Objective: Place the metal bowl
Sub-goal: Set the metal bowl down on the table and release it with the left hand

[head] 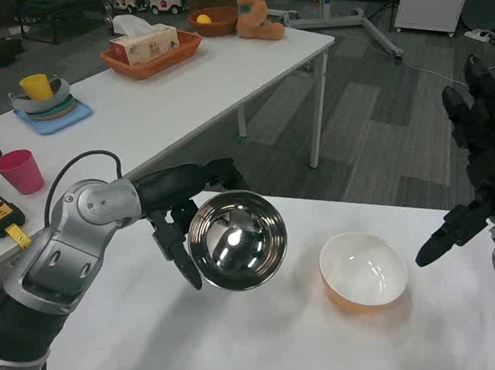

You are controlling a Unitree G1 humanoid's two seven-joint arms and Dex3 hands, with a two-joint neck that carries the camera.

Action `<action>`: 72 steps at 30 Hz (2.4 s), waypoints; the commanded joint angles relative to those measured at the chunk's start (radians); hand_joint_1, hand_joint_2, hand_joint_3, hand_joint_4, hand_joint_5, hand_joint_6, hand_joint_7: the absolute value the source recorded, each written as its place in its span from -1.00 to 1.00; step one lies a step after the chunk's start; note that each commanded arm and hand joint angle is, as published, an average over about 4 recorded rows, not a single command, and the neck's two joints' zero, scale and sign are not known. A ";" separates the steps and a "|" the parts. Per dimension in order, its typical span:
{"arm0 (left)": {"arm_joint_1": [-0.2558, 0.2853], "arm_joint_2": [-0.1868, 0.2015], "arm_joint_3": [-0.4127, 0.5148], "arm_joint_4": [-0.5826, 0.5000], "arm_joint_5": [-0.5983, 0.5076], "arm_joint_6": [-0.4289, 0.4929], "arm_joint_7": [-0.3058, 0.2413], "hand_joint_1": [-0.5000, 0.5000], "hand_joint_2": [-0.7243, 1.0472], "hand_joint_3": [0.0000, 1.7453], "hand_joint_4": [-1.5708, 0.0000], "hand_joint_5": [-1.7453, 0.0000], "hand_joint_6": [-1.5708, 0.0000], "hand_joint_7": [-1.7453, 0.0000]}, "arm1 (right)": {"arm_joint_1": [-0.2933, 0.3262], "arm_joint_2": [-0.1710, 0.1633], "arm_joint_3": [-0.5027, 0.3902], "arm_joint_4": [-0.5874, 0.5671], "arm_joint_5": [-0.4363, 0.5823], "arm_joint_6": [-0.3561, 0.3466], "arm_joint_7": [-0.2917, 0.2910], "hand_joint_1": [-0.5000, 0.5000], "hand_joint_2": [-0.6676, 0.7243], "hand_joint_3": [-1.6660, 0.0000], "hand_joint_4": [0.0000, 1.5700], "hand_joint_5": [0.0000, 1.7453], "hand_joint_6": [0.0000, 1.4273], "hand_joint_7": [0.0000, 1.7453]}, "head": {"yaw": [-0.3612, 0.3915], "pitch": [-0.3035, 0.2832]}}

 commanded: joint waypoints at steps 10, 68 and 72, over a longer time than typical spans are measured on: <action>-0.024 0.008 0.134 0.026 -0.100 -0.025 0.042 -1.00 1.00 -0.50 -1.00 -1.00 -0.53 -0.92 | 0.006 0.020 -0.044 0.003 -0.024 -0.007 -0.005 -0.83 0.64 1.00 -1.00 -1.00 -1.00 -1.00 | -0.003 0.001; 0.117 -0.167 0.050 0.422 -0.095 -0.286 0.045 -1.00 1.00 -0.42 1.00 -0.24 0.44 -0.54 | 0.004 0.028 -0.041 0.019 -0.025 -0.007 -0.005 -0.83 0.64 1.00 -1.00 -1.00 -1.00 -1.00 | -0.023 -0.054; 0.119 -0.163 0.055 0.422 -0.096 -0.302 0.045 -1.00 1.00 -0.38 1.00 0.18 0.52 -0.36 | 0.006 0.030 -0.041 0.018 -0.025 -0.007 -0.005 -0.83 0.61 1.00 -1.00 -1.00 -1.00 -1.00 | -0.023 -0.053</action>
